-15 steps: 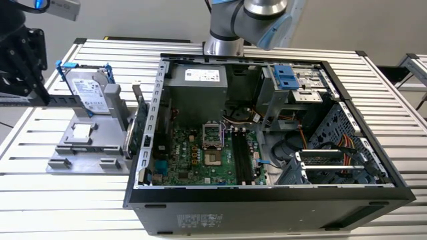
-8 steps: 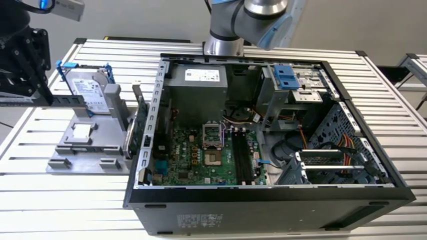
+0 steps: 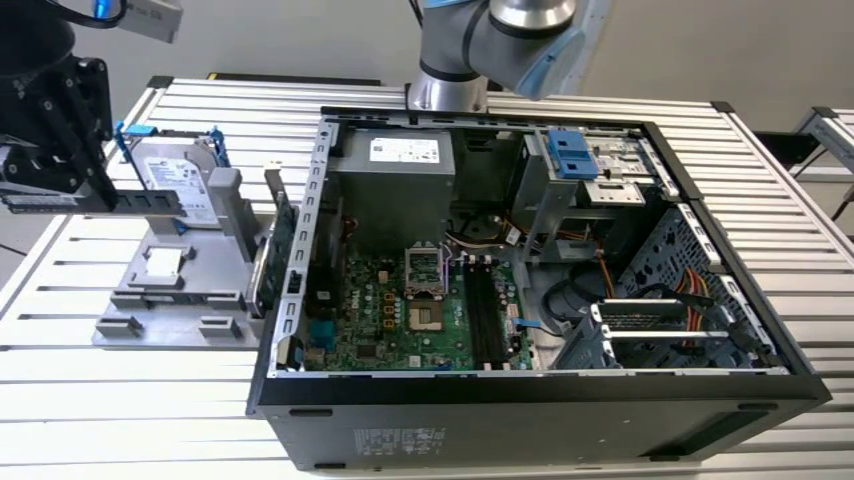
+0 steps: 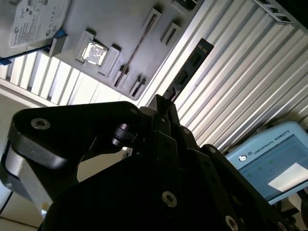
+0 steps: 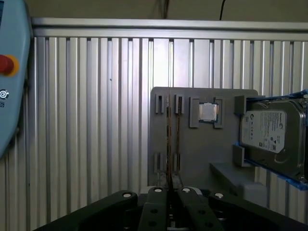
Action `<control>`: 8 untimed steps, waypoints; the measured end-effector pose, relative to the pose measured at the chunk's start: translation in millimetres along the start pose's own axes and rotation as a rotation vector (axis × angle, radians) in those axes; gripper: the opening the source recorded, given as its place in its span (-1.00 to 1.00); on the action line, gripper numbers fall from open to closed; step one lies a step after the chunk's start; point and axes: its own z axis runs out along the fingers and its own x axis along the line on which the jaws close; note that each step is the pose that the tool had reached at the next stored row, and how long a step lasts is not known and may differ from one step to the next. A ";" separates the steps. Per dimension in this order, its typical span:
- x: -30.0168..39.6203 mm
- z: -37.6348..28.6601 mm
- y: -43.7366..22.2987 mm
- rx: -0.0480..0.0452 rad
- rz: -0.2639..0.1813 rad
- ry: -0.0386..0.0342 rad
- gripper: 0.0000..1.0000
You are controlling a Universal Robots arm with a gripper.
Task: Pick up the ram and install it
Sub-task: 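Pick up the ram and move it above insertion slot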
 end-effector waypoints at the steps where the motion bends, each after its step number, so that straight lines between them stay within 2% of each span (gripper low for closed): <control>1: 0.0 0.0 -0.9 0.0000 0.000 0.0000 -1.00; 8: -0.1 -0.2 -7.9 0.0000 0.000 -0.0001 -1.00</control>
